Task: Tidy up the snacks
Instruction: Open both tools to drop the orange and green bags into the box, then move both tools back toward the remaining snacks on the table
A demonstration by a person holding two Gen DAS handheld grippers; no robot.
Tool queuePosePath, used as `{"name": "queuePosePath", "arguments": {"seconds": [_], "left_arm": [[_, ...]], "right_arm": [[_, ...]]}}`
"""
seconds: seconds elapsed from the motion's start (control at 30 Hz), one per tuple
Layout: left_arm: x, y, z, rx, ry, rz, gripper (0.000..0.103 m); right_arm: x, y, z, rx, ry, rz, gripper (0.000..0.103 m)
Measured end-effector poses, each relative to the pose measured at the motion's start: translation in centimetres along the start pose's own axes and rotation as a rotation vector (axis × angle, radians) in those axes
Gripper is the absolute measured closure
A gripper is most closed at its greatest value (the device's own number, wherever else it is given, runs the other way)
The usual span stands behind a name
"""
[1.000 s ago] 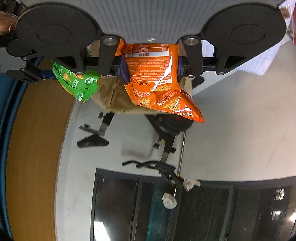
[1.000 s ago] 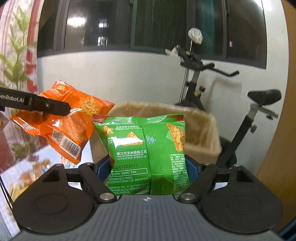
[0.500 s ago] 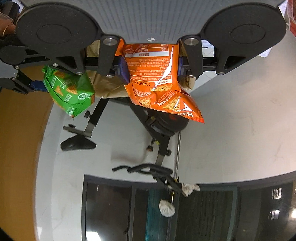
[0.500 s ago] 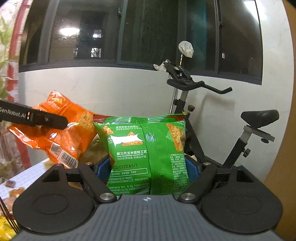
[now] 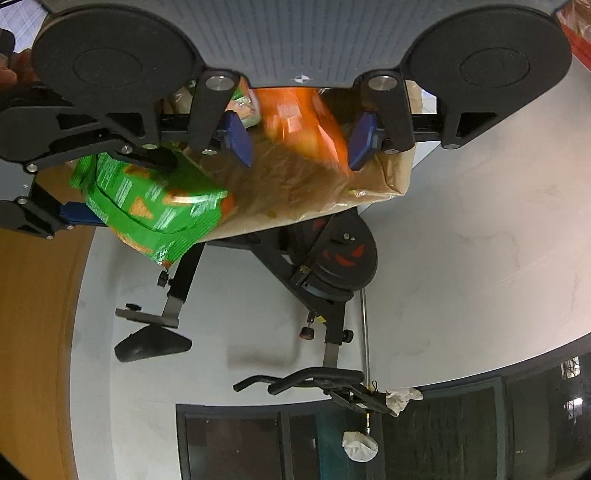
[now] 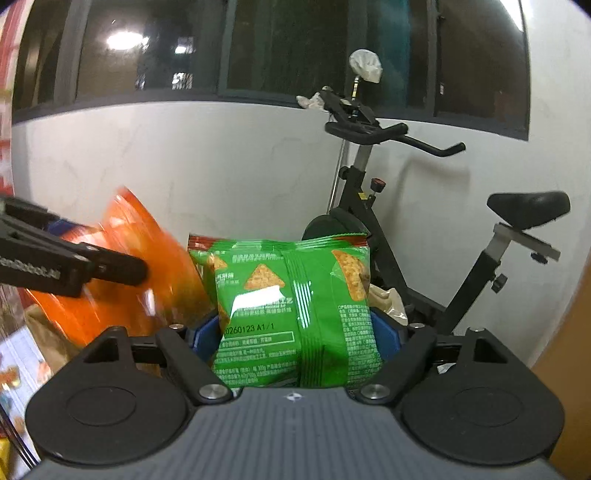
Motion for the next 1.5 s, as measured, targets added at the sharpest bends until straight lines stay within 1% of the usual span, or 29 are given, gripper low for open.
{"name": "queuePosePath", "arguments": {"seconds": [0.1, 0.2, 0.43, 0.57, 0.7, 0.77, 0.83, 0.93, 1.03, 1.13, 1.2, 1.3, 1.4, 1.5], "left_arm": [[0.0, 0.0, 0.5, -0.017, -0.005, 0.007, 0.036], [-0.4, 0.0, 1.3, -0.038, -0.012, 0.018, 0.035], [-2.0, -0.1, 2.6, -0.088, -0.023, 0.031, 0.035], [-4.0, 0.4, 3.4, -0.112, -0.051, 0.041, 0.035], [-6.8, 1.5, 4.4, -0.133, -0.065, 0.051, 0.035], [-8.5, 2.2, 5.2, -0.135, -0.08, 0.042, 0.035], [-10.3, 3.4, 6.0, -0.14, -0.095, 0.029, 0.033], [-12.5, 6.1, 7.5, -0.146, -0.11, 0.044, 0.032], [-14.6, 8.8, 9.7, -0.159, -0.151, 0.051, 0.032], [-16.3, 11.6, 12.7, -0.21, -0.199, 0.081, 0.032], [-17.5, 13.5, 15.0, -0.244, -0.241, 0.096, 0.032], [-18.8, 16.2, 17.7, -0.267, -0.321, 0.125, 0.032], [-19.7, 19.0, 20.0, -0.327, -0.347, 0.149, 0.032], [-20.3, 21.0, 21.9, -0.367, -0.378, 0.165, 0.032]], "right_arm": [[0.2, 0.3, 0.5, -0.003, -0.014, 0.015, 0.018], [0.4, 0.4, 0.7, -0.002, -0.024, 0.033, 0.013], [-1.1, 0.0, 1.4, 0.029, -0.033, 0.024, 0.013], [-2.7, 0.1, 2.6, 0.028, -0.033, 0.023, 0.013], [-4.5, 0.5, 4.2, 0.06, -0.056, 0.022, 0.013], [-5.5, 0.8, 5.3, 0.077, -0.072, 0.019, 0.013], [-6.5, 1.1, 6.5, 0.087, -0.089, 0.012, 0.013], [-7.8, 2.0, 8.6, 0.1, -0.114, 0.004, 0.013], [-8.8, 3.3, 10.8, 0.106, -0.151, 0.004, 0.013], [-9.2, 4.6, 13.4, 0.125, -0.204, 0.015, 0.013], [-9.3, 5.3, 15.3, 0.124, -0.236, 0.025, 0.013], [-9.0, 6.0, 18.1, 0.103, -0.284, 0.037, 0.013], [-8.4, 6.7, 20.8, 0.074, -0.332, 0.058, 0.013], [-7.3, 7.6, 23.1, 0.049, -0.36, 0.096, 0.014]]}}
Point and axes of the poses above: each gripper's, at about its wrist camera, not at the fingertips, and x roughly the way its jaws point, z to its left, y to its underside, the point moved 8 cm from there along x, roughly the way its jaws point, and after that the axes turned 9 degrees about -y, right-handed, at the moved point
